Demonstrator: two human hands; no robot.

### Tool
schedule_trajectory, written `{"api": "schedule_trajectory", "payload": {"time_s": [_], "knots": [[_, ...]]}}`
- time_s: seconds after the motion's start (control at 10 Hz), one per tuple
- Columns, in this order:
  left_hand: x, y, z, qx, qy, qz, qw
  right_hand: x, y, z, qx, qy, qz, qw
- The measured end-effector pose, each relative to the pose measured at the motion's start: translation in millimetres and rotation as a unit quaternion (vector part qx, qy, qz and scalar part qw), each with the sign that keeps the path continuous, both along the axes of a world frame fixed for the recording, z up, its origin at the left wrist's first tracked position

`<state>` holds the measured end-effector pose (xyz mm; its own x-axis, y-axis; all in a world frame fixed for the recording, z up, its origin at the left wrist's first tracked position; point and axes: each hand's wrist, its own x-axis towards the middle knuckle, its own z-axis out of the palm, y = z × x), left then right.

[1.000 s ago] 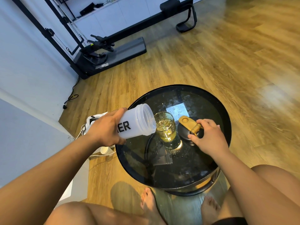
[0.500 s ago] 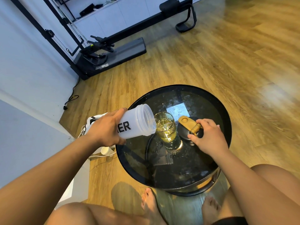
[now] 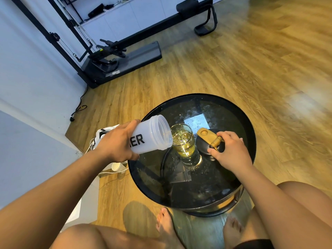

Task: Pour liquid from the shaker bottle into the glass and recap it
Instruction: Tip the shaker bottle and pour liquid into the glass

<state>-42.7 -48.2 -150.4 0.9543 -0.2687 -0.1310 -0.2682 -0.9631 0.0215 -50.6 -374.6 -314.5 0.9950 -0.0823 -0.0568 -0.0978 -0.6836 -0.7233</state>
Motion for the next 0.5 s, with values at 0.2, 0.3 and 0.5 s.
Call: {"api": "schedule_trajectory", "payload": {"time_s": [0.2, 0.3, 0.5], "knots": [[0.9, -0.5, 1.5, 0.010, -0.006, -0.011, 1.000, -0.5, 0.0, 0.6, 0.001, -0.004, -0.001, 1.000], [0.6, -0.4, 1.4, 0.009, -0.006, -0.010, 1.000, -0.4, 0.3, 0.4, 0.002, -0.004, -0.001, 1.000], [0.7, -0.9, 1.5, 0.010, -0.004, -0.008, 1.000, 0.3, 0.4, -0.9, 0.002, -0.003, -0.002, 1.000]]}}
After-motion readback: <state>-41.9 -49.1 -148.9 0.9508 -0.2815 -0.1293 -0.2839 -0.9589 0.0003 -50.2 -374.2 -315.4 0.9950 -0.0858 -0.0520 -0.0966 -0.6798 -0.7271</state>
